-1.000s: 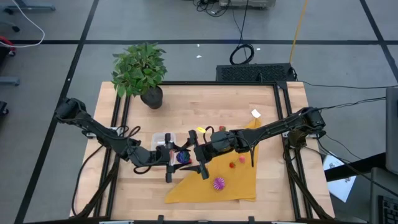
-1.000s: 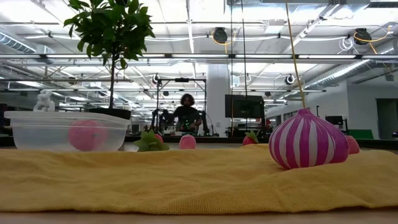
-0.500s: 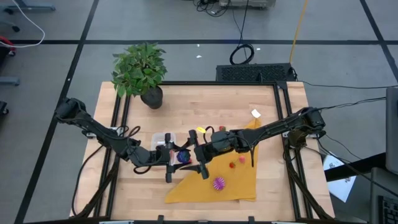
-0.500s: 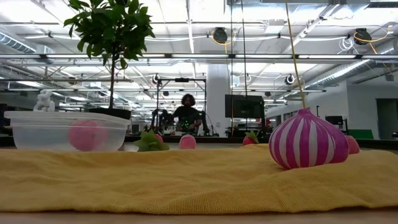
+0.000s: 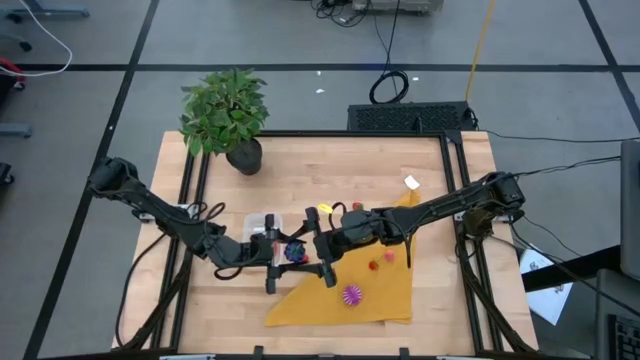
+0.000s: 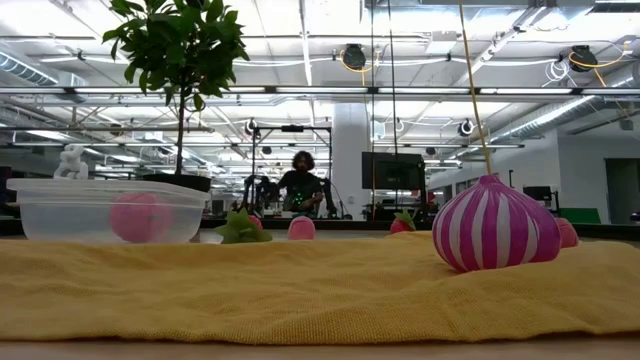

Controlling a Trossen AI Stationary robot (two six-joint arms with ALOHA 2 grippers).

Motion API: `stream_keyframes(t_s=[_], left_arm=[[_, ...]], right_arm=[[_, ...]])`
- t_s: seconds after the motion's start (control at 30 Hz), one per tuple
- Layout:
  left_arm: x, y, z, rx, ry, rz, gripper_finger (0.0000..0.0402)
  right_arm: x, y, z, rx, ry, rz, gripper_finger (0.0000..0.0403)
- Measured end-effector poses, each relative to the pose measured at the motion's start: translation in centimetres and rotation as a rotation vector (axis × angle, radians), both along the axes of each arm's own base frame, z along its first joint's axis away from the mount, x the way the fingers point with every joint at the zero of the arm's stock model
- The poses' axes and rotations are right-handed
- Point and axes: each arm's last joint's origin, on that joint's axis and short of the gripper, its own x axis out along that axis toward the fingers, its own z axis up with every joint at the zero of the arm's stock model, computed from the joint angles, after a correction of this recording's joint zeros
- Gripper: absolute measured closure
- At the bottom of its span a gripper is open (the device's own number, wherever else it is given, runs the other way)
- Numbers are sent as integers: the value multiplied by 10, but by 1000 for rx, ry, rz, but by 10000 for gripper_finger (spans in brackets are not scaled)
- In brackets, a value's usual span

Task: Pick and placing Produce into tupperware
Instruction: Put the purple grapes into the transparent bin

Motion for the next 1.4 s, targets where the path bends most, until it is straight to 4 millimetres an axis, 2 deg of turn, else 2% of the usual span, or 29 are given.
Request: stream_keyframes(t_s=[0.47,0.9,1.4], left_arm=[[0,0,-1,3,4,3,177],[0,0,-2,6,11,5,177],[-2,1,-7,8,56,57,177]], right_arm=[[0,0,1,-5,-10,-4,94],[-11,2,19,-47,-54,-27,94],[-11,-1,16,-71,-20,-98,94]])
